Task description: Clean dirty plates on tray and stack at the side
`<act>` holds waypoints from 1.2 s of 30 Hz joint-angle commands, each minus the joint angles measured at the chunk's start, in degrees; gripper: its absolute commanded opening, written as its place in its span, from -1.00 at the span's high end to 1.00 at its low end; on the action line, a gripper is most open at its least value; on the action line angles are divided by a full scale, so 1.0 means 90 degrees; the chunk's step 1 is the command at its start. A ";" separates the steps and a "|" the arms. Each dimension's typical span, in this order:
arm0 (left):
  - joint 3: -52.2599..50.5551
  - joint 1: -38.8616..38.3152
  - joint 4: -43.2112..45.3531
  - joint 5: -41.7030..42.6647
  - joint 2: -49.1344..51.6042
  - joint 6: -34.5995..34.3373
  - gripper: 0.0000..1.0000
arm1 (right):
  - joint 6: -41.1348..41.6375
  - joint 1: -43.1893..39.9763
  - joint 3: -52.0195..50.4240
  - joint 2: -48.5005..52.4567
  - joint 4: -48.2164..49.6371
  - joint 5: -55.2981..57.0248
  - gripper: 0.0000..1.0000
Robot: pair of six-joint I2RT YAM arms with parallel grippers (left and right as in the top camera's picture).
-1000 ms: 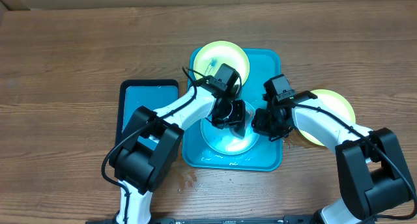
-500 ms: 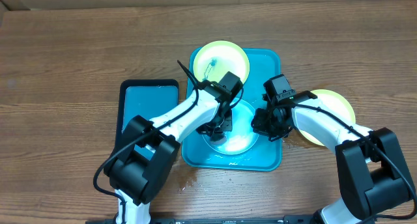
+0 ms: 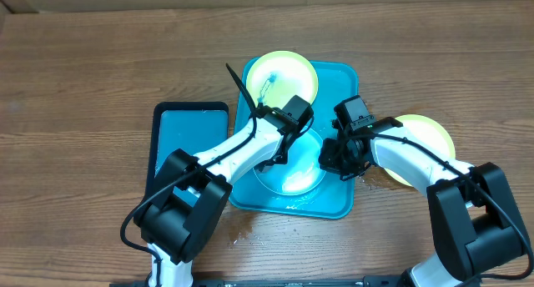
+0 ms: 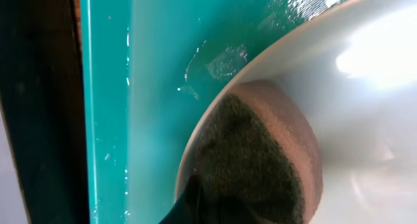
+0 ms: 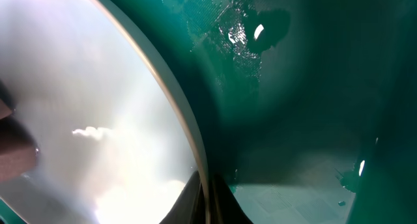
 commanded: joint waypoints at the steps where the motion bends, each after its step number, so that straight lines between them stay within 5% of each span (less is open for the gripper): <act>1: -0.0182 0.0406 0.0163 -0.0352 0.0134 -0.0012 0.91 | 0.0000 -0.0083 -0.0063 0.0155 -0.0153 0.0525 0.92; 6: -0.0182 0.0406 0.0920 0.1792 0.0136 0.0648 0.91 | 0.0000 -0.0083 -0.0063 0.0155 -0.0155 0.0525 0.92; 12: -0.0192 0.0374 0.2076 0.4170 0.0153 0.0486 0.92 | 0.0000 -0.0085 -0.0063 0.0155 -0.0153 0.0525 0.92; 19: -0.0192 0.0267 0.2363 0.4330 0.0216 0.0415 0.91 | 0.0000 -0.0083 -0.0063 0.0155 -0.0148 0.0525 0.92; 36: -0.0279 0.0005 -0.0029 0.4405 0.0413 0.0240 0.92 | 0.0002 -0.0085 -0.0063 0.0155 -0.0138 0.0525 0.92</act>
